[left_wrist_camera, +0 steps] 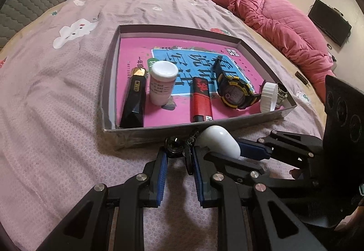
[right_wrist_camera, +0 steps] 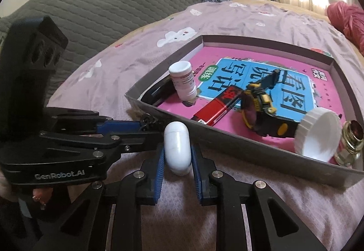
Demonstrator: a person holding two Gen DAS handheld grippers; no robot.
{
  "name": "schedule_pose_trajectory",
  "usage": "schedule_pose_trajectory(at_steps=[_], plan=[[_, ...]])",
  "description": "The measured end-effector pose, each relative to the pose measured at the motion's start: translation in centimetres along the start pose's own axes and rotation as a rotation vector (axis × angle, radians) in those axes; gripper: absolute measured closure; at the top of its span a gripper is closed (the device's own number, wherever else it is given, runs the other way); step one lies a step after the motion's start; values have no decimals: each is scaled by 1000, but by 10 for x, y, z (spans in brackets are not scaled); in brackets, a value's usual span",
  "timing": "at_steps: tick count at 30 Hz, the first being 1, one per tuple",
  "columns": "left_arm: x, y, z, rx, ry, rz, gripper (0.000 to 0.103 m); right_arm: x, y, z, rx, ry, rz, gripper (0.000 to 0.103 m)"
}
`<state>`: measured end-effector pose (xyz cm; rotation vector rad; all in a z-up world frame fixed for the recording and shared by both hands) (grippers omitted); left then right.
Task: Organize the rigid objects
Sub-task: 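Carry the earbuds case with the right tool over the tray while the left tool carries the black clip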
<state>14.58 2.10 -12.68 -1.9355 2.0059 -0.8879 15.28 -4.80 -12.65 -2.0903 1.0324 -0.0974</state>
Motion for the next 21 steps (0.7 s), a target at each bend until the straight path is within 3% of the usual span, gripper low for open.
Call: schedule_pose_trajectory(at_steps=[7,15,21], plan=[[-2,-3,-6,15,12,-12,81,4,-5,-8,12,-34,50,81],[-1,-20,-32,118,26,-24,81,7,-22,-39,101,-53,72,81],[-3,-23,-34,133,21,-39,81,18,-34,-58,157,-33,98,81]])
Point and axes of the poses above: each gripper's, at about its wrist camera, not at the fingertips, and z roughly the way its jaws point, x to its right, y to its underside, the point moved 9 cm from there along z, roughly the way its jaws point, and after that the axes turned 2 degrees about x, right-handed, at the moved point
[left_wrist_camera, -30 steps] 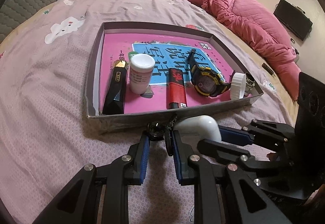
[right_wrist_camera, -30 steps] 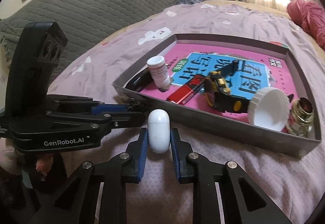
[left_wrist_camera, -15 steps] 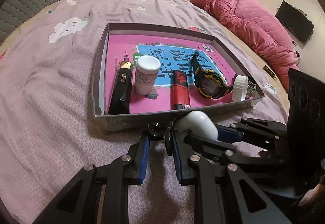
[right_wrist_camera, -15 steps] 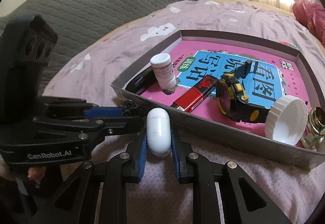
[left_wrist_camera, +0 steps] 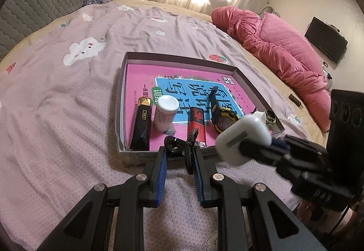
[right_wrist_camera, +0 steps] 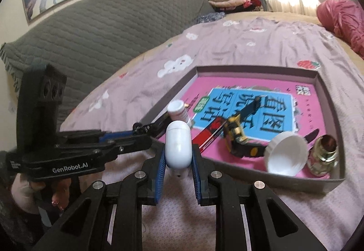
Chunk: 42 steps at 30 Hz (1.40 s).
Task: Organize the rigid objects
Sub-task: 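Carry the earbuds case with the right tool over the tray while the left tool carries the black clip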
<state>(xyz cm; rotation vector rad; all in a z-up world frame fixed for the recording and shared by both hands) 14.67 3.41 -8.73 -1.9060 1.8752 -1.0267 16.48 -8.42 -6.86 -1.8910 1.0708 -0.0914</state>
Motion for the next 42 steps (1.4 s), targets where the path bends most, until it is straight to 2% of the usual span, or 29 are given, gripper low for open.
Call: schedule_pose_trajectory(at_steps=[17,42], plan=[[11,-8,2,26,-69,85,81,28,-31,-29,119,59,73,81],[2,-11,28,-5,-72,82,81,33,-42,-25,150,68,65,81]])
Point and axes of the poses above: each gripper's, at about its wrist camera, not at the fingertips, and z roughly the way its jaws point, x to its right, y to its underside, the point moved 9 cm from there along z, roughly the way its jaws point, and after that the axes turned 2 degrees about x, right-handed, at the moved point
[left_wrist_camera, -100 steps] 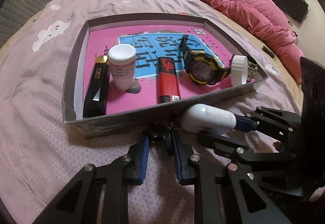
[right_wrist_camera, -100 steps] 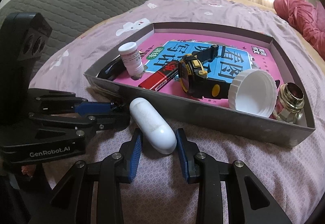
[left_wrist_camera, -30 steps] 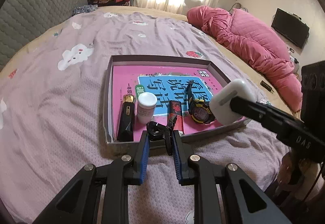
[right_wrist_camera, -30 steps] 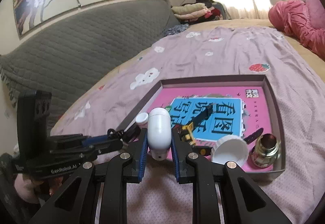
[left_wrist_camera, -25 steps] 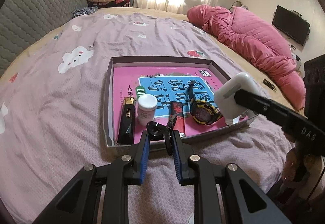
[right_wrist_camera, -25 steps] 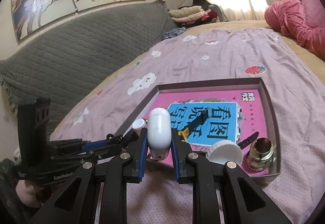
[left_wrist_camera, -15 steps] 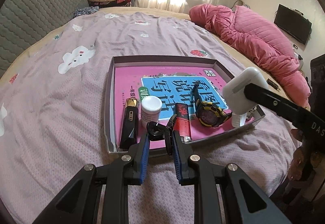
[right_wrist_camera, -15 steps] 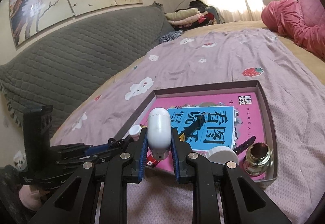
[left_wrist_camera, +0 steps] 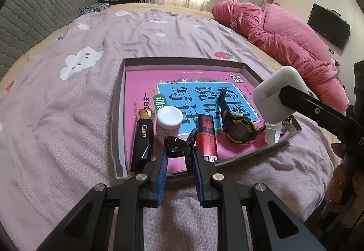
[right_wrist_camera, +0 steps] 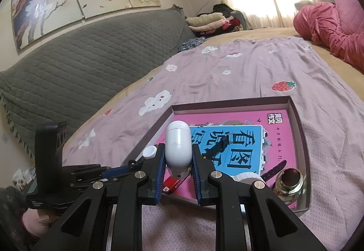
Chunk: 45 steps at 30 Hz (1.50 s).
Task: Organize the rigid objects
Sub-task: 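Carry the earbuds case with the right tool over the tray while the left tool carries the black clip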
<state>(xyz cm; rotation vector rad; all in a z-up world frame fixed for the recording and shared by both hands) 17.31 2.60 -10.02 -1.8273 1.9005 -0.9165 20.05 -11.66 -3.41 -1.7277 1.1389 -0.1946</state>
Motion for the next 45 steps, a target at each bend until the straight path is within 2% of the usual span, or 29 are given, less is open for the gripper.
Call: schedule_pose_trajectory(at_steps=[8,19,45], plan=[[1,0,8,-16,-2,1,81,-11,10,15,-46,-22,-30,81],[1,-3,19,-32,8,-3,81,-14,35,36,-128,20,-95,81],[5,-7,40,-68,29,-1,81,-4,49,55,-185,77,-123,81]])
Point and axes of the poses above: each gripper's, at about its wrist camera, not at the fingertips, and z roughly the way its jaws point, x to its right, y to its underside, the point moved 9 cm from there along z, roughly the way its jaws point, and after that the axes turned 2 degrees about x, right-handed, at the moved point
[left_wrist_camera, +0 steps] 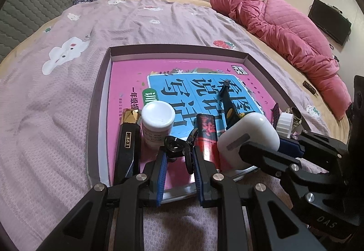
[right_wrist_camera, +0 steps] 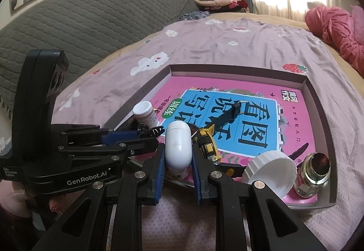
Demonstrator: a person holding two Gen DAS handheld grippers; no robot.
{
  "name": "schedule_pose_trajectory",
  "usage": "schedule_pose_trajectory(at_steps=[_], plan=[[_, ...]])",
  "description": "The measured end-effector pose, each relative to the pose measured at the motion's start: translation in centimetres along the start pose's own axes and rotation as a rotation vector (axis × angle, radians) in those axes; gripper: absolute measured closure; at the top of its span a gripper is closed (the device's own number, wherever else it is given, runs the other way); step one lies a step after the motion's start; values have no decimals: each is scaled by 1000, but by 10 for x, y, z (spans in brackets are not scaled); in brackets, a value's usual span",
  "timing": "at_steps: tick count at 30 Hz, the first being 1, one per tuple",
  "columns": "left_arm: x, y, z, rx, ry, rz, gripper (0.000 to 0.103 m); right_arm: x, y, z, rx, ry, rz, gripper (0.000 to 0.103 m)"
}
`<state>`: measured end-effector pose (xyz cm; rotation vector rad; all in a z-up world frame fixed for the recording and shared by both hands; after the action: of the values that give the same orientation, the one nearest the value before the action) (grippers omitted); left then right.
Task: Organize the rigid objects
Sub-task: 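Carry the earbuds case with the right tool over the tray while the left tool carries the black clip, then lower the earbuds case into the tray and open the right gripper while the left gripper releases the clip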
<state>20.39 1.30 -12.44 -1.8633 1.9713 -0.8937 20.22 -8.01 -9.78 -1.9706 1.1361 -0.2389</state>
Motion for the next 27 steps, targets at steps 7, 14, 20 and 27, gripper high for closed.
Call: schedule_pose_trajectory(at_steps=[7,14,20,27], plan=[[0,0,4,-12,2,0,81,3,4,2,-10,17,3,81],[0,2,5,-18,-3,-4,81,6,5,1,-11,4,23,80],[-1,2,5,-20,-5,-6,80,5,6,-1,-8,-4,27,80],[-2,3,4,-22,-12,-8,80,3,7,-4,-8,-16,30,76]])
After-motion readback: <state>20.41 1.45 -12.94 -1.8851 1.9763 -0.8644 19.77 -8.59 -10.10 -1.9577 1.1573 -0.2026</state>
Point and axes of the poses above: each gripper's, at about its wrist camera, not at the fingertips, and z roughly the way its jaws point, x to its right, y to its underside, the point moved 9 cm from there along z, roughly the way its jaws point, and after that the axes turned 2 degrees about x, right-handed, at the moved point
